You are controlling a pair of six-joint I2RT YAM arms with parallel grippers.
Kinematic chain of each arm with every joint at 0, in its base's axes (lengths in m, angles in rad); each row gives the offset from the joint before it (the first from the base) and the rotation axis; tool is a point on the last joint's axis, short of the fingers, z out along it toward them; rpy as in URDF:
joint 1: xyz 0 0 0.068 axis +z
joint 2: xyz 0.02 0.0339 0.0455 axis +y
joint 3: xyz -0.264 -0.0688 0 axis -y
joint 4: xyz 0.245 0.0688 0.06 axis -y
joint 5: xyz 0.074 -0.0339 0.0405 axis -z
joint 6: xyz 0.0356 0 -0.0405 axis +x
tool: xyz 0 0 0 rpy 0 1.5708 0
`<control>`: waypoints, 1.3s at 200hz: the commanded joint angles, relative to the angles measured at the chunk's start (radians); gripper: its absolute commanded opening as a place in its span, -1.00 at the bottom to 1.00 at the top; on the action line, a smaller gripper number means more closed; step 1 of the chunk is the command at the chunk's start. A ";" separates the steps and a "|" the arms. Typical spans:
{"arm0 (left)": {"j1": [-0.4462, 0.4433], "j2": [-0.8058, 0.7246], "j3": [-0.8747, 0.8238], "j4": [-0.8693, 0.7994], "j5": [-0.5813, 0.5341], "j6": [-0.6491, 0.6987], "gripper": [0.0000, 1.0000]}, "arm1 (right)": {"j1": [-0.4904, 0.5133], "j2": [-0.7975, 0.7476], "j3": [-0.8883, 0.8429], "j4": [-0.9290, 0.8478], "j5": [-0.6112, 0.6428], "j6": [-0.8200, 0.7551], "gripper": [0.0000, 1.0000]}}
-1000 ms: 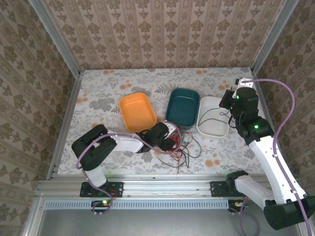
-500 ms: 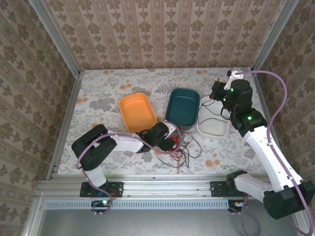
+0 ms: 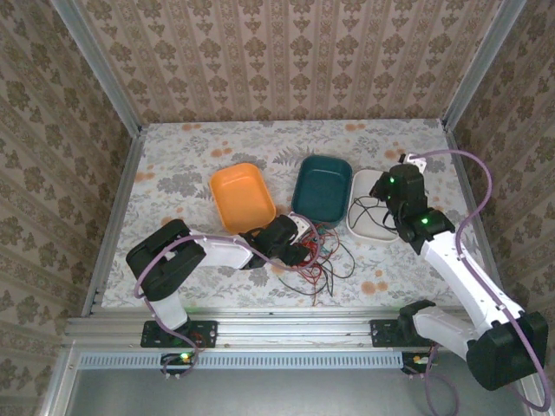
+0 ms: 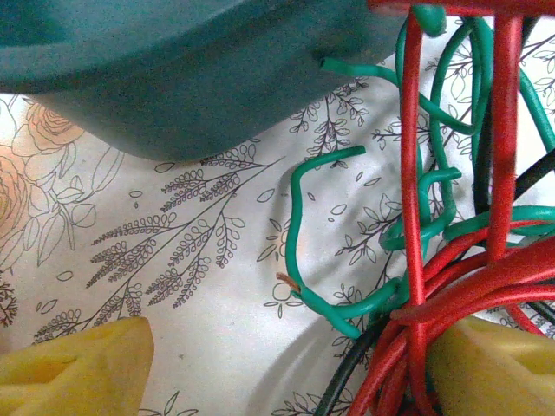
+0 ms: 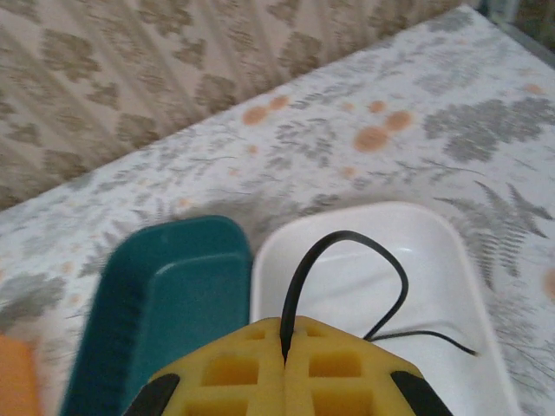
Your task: Untangle the cables
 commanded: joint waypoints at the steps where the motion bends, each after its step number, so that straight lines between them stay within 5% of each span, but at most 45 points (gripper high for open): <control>1: 0.009 0.026 -0.017 -0.163 -0.056 0.021 0.64 | -0.008 -0.007 -0.041 -0.031 0.130 0.052 -1.00; 94: 0.010 0.027 -0.016 -0.167 -0.057 0.016 0.65 | -0.011 0.287 -0.060 -0.065 -0.023 0.042 -1.00; 206: 0.009 0.016 0.006 -0.185 -0.057 0.005 0.65 | -0.032 0.584 0.144 -0.163 0.028 0.059 -1.00; 260: 0.016 -0.011 0.003 -0.167 -0.053 -0.013 0.65 | -0.050 0.451 0.155 -0.172 -0.018 0.035 -0.25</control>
